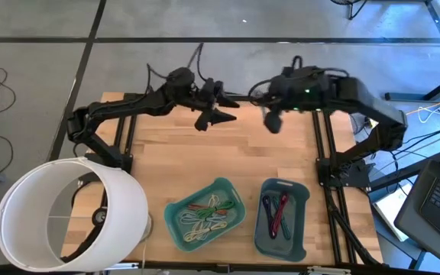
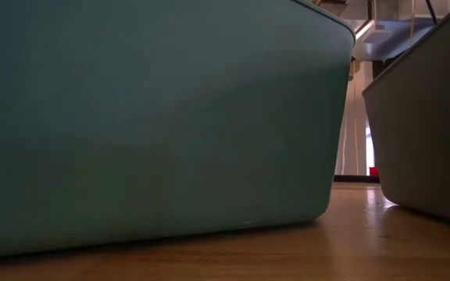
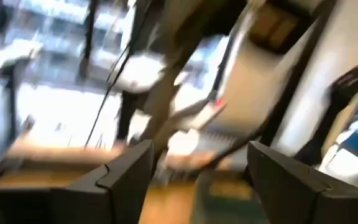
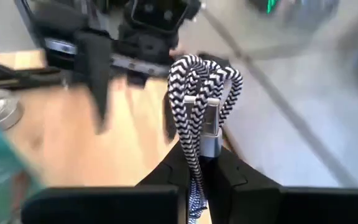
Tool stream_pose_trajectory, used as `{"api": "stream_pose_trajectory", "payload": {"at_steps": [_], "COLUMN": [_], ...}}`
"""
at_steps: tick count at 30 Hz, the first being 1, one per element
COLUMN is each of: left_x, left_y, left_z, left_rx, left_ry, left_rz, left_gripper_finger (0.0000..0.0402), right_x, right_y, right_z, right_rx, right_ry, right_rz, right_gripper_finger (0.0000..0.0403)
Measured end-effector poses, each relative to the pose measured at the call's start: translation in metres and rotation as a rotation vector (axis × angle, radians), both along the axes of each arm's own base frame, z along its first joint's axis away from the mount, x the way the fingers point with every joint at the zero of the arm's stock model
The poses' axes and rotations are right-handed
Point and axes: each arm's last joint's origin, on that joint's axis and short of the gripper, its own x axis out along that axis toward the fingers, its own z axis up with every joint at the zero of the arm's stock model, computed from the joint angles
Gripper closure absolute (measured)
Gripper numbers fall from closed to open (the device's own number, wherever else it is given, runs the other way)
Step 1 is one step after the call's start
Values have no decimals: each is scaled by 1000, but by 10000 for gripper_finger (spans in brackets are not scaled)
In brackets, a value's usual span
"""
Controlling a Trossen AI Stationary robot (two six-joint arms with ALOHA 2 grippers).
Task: Pick & Place USB Port
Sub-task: Put the gray patterned charger cable into the green bin
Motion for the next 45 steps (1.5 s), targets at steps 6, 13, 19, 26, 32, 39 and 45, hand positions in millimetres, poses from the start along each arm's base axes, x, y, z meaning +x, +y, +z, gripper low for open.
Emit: {"api": "stream_pose_trajectory", "payload": {"at_steps": [6,13,19,26,32,39,45], "left_x": [-9,-23,-35,-45,-50,-52,-52], "left_y": [18,43,62,74,80,80,80], "left_z": [-33,-41,-42,-44,-46,-49,-48], "left_rx": [112,204,193,172,181,177,179], "left_ry": [298,404,419,447,466,500,497], "left_rz": [192,396,460,490,489,489,493], "left_gripper_finger": [138,145,150,151,151,151,151], "right_x": [-42,-45,-44,-33,-37,-50,-53], "right_y": [17,71,123,172,184,195,197], "right_z": [7,-22,-71,-131,-180,-215,-243], "right_rx": [336,718,895,1124,1173,1197,1223], "right_ry": [148,272,364,234,283,451,458], "right_rz": [-202,-363,-645,-834,-949,-998,-996], "right_gripper_finger": [380,380,380,380,380,380,380]}}
